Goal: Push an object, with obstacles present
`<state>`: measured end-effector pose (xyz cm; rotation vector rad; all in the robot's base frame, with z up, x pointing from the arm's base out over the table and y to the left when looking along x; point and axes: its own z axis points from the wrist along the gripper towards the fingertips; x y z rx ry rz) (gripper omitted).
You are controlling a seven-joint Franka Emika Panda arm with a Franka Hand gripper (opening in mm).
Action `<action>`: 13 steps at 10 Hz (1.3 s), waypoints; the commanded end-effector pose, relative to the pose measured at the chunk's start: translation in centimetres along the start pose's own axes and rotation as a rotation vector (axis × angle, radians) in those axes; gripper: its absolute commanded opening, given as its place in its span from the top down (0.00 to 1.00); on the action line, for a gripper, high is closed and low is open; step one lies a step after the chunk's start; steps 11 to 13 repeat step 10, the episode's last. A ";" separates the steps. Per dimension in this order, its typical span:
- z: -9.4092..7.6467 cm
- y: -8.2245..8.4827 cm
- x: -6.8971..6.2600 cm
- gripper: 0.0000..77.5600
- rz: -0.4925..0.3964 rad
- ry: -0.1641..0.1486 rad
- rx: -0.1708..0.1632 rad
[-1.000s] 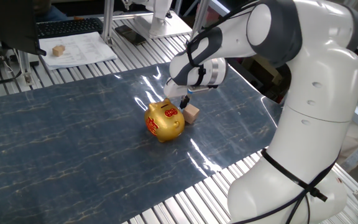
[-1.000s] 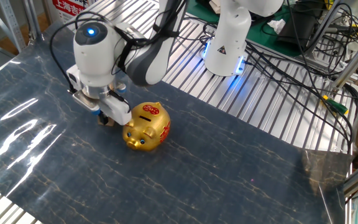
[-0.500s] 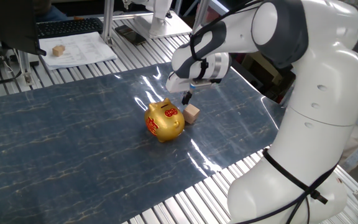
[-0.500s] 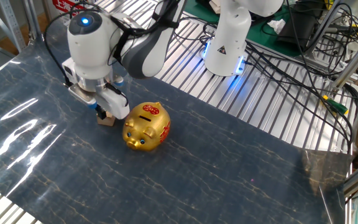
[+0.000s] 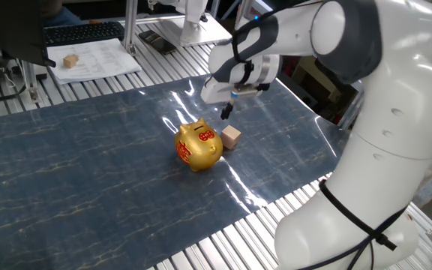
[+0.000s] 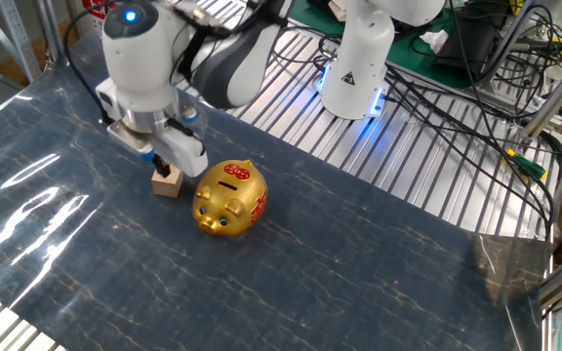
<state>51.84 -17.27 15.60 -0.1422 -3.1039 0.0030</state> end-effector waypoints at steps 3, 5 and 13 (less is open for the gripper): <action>-3.3 3.9 2.4 1.00 0.027 0.030 -0.007; -3.9 4.8 3.0 1.00 0.028 0.035 -0.009; -4.2 4.9 2.9 1.00 0.015 0.040 -0.021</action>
